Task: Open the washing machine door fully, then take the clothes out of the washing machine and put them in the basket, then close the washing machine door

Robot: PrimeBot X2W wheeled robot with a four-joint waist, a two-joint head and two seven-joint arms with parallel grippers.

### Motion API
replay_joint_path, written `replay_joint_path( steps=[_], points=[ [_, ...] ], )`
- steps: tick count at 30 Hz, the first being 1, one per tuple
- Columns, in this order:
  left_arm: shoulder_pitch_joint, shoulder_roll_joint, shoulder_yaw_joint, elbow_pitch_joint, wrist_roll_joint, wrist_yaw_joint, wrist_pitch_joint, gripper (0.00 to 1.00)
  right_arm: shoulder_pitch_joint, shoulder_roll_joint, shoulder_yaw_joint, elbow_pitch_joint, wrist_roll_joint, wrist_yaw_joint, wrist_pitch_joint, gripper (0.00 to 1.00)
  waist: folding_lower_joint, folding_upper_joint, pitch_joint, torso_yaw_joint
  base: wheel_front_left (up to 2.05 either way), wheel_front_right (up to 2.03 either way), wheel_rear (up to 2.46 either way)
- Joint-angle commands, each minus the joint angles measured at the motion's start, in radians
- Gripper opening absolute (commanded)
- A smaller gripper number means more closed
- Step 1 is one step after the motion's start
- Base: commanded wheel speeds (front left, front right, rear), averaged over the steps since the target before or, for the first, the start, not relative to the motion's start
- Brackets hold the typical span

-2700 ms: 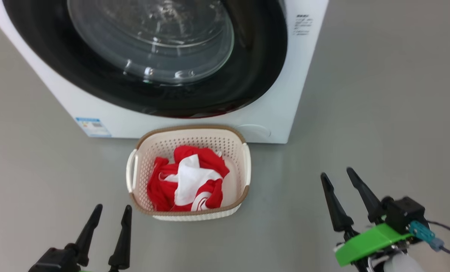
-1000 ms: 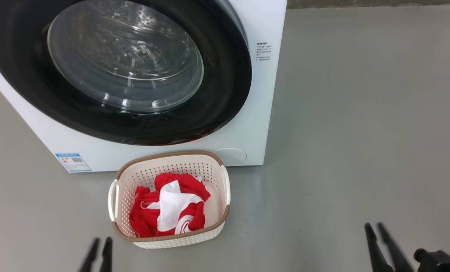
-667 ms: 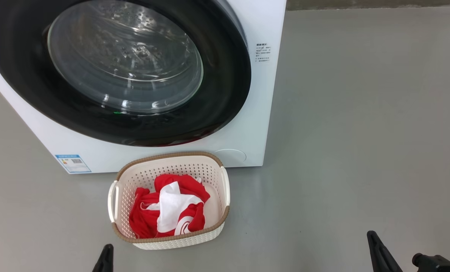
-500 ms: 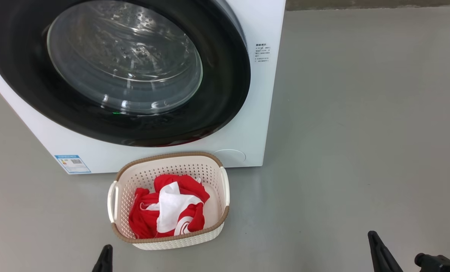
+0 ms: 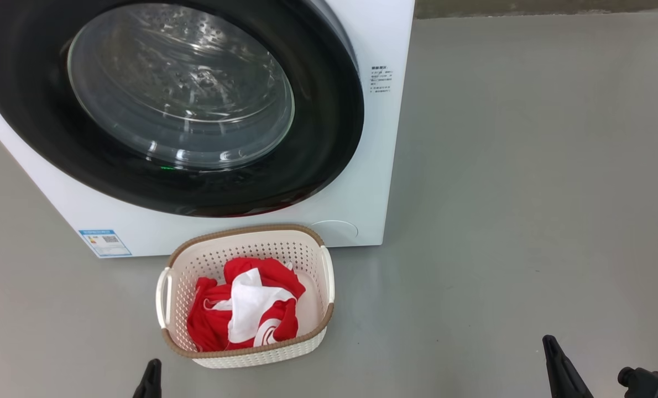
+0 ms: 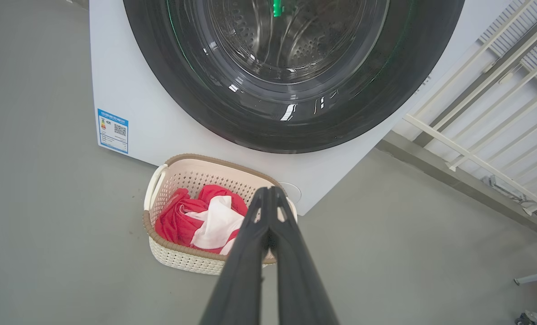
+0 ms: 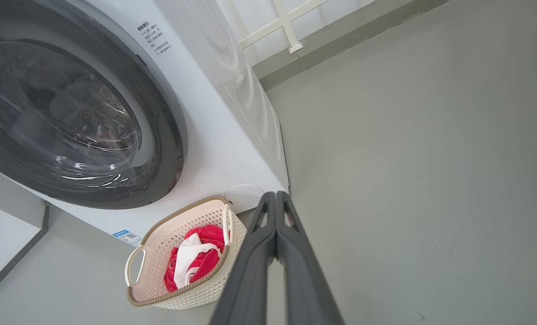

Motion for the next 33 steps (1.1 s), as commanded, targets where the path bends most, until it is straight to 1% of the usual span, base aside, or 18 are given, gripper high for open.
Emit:
replay_joint_path(
  steps=[1, 33],
  points=[
    [-0.042, 0.009, 0.016, -0.018, -0.027, -0.002, 0.006, 0.0, -0.044, -0.015, -0.001, -0.026, 0.027, 0.0, 0.008, 0.0, -0.0002, 0.0, -0.001, 0.0, 0.0, 0.0, 0.0],
    [-0.096, 0.003, 0.038, -0.011, -0.357, -0.003, 0.095, 0.0, -0.108, -0.025, -0.012, -0.038, 0.353, 0.0, 0.097, 0.0, -0.0002, 0.0, -0.014, -0.011, 0.0, 0.0, 0.0]
  ],
)
